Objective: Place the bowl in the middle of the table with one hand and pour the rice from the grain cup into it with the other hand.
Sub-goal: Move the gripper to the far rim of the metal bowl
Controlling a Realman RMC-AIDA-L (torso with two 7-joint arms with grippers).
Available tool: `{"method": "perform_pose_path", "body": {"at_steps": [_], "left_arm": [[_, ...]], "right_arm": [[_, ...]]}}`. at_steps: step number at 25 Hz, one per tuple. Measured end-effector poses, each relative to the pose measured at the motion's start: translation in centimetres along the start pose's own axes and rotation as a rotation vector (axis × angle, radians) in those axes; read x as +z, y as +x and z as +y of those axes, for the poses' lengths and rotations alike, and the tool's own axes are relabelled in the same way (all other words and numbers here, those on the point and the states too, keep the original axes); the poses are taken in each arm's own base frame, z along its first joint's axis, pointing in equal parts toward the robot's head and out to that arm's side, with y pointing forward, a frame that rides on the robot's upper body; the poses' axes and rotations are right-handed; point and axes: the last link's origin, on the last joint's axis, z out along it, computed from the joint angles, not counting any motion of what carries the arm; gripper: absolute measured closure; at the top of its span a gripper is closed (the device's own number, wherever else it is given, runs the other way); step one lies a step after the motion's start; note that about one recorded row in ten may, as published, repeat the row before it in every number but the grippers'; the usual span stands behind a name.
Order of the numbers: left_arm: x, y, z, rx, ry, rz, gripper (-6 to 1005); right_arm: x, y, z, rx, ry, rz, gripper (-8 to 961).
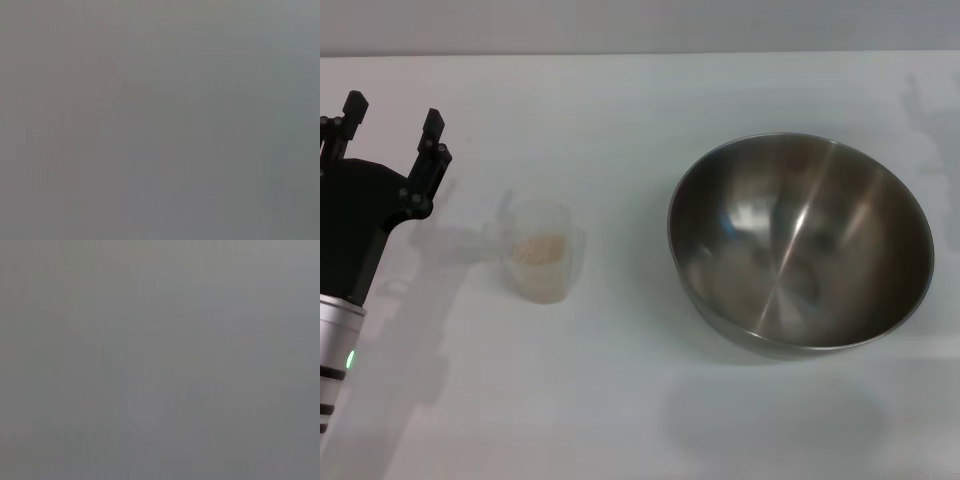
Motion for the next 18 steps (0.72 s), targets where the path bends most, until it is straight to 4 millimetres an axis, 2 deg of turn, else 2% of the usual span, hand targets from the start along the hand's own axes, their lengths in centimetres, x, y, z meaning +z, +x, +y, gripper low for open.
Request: {"method": "perform_pose_path", "body": {"at_steps": [12,18], "left_arm": [[0.12,0.07,-0.22,0.002,0.011,0.005,268],[0.20,0.08,-0.22,0.002,0.010,0.006,269]], "right_arm": [[0.20,-0.08,0.18,-0.021,-0.007,-0.004,324],[0.37,-0.67,0.42,-0.177,-0.012,-0.043,324]]}}
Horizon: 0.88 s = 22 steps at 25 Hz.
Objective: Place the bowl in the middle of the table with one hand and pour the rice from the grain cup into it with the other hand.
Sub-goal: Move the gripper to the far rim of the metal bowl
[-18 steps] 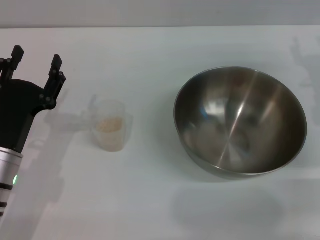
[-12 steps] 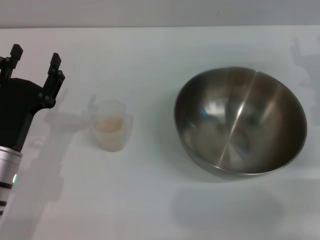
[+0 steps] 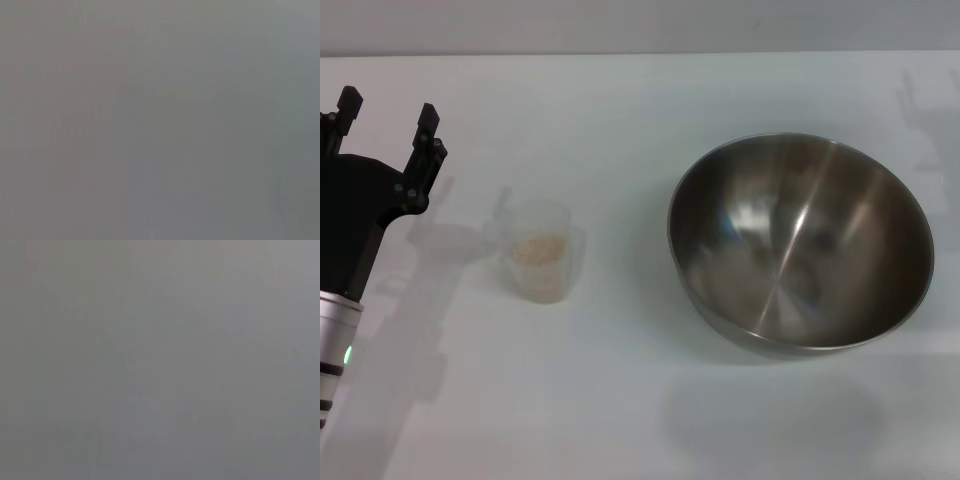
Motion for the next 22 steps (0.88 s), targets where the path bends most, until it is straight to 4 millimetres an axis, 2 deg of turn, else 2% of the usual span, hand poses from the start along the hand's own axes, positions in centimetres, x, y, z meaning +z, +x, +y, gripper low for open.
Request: {"method": "perform_pose_path", "body": {"at_steps": [5,11,13,14,15,16,17,19,22], "left_arm": [[0.0,0.0,0.0,0.002,-0.001,0.001,269],[0.0,0.0,-0.2,0.014,-0.002,0.000,269],[0.0,-0.1,-0.3,0.020,-0.002,-0.002,269],[0.0,-0.1,-0.3,0.020,-0.002,-0.002,269],[0.0,-0.1,-0.4,0.022,-0.001,-0.001,269],[0.0,-0.1,-0.4,0.022,-0.001,-0.001,269],[0.1,0.0,-0.4,0.024,0.002,-0.001,269],[0.1,0.0,-0.6,0.027,0.009,-0.001,269],[0.1,-0.1,-1.0,0.034,0.023,-0.002,269]], "right_arm": [[0.9,-0.9,0.5,-0.120,-0.001,-0.044,323],[3.9,-1.1,2.4,-0.025,-0.033,0.069,323],[5.1,-2.0,4.1,0.053,-0.079,0.138,323],[5.1,-2.0,4.1,0.053,-0.079,0.138,323],[5.7,-2.8,5.2,0.100,-0.122,0.204,323],[5.7,-2.8,5.2,0.100,-0.122,0.204,323],[6.0,-3.6,6.0,0.138,-0.170,0.285,323],[6.3,-4.2,6.3,0.155,-0.193,0.321,324],[7.0,-6.3,6.5,0.196,-0.285,0.516,324]]}}
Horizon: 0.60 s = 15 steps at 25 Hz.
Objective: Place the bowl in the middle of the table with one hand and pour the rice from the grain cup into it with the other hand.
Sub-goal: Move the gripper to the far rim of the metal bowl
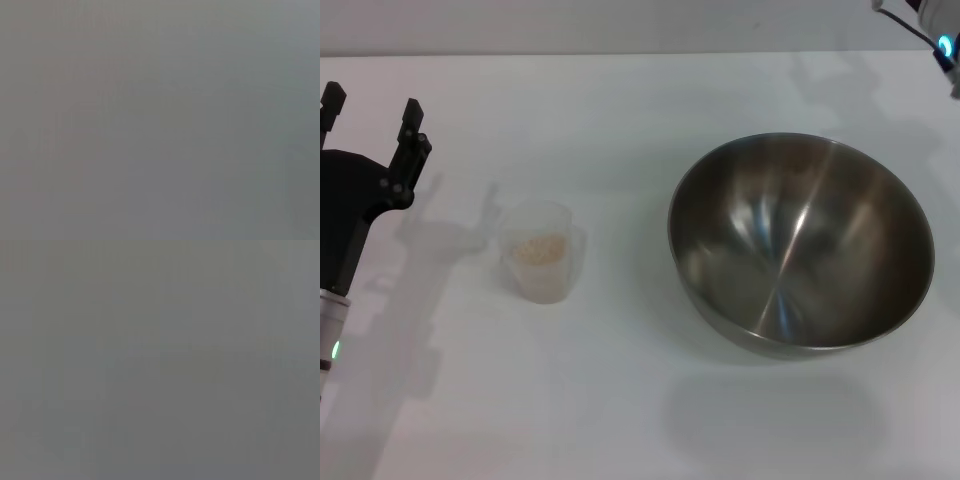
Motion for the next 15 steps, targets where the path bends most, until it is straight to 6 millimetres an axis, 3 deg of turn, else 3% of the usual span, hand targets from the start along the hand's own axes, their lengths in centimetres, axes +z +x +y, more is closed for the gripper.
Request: {"method": "perform_pose_path", "body": {"at_steps": [7,8,12,13,15], "left_arm": [[0.2,0.0,-0.7,0.006,0.032,-0.001,270],[0.2,0.0,-0.9,0.007,0.041,-0.002,270],[0.2,0.0,-1.2,0.016,0.048,0.000,270],[0.3,0.0,-1.3,0.019,0.049,0.002,270],[0.3,0.0,-1.3,0.020,0.049,0.003,270]], "right_arm": [[-1.9,-3.2,0.0,0.010,-0.114,0.301,324],[-2.3,-4.0,0.1,0.005,-0.154,0.418,324],[-2.6,-4.3,0.1,0.010,-0.205,0.598,323],[-2.5,-3.8,0.1,0.010,-0.236,0.716,323],[-2.5,-3.4,0.2,0.008,-0.250,0.771,328]]}}
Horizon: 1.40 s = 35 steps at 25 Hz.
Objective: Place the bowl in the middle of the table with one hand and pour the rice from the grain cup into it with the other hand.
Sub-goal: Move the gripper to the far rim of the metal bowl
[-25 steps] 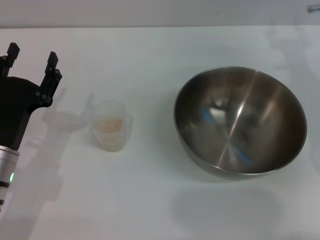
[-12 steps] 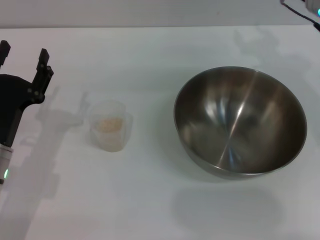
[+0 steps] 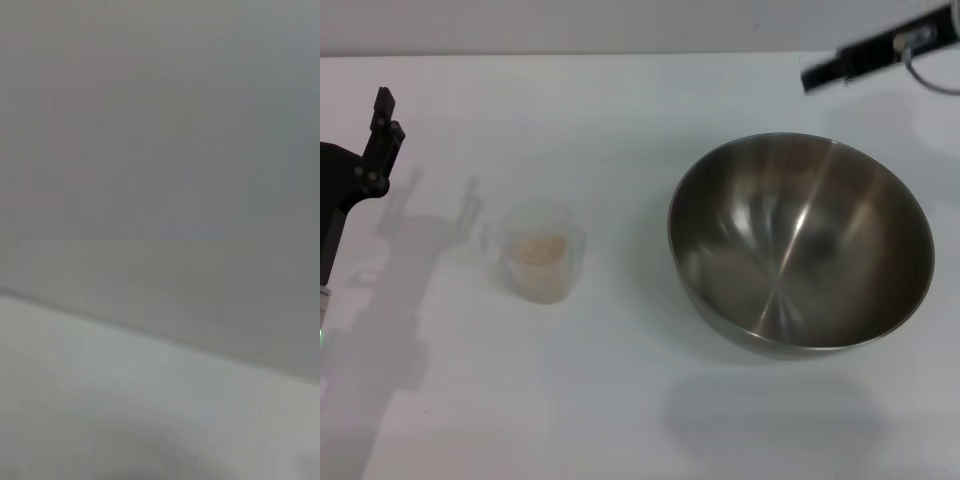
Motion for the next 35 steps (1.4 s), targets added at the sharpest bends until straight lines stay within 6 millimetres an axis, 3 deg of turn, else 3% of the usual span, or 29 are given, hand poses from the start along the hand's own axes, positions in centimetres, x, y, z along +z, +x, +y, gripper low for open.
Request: {"method": "perform_pose_path", "body": {"at_steps": [3,17,35], "left_arm": [[0.1,0.0,0.0,0.002,-0.002,0.003,270],[0.4,0.2,0.0,0.004,-0.005,0.017,270],[0.2,0.3,-0.1,0.003,-0.009,0.026,271]], "right_arm": [[0.5,0.6,0.0,-0.012,-0.029,0.129,334],[-0.2,1.8,-1.7,-0.060,0.070,0.255,366],[3.3,5.1,-1.9,-0.083,0.024,0.364,408]]}}
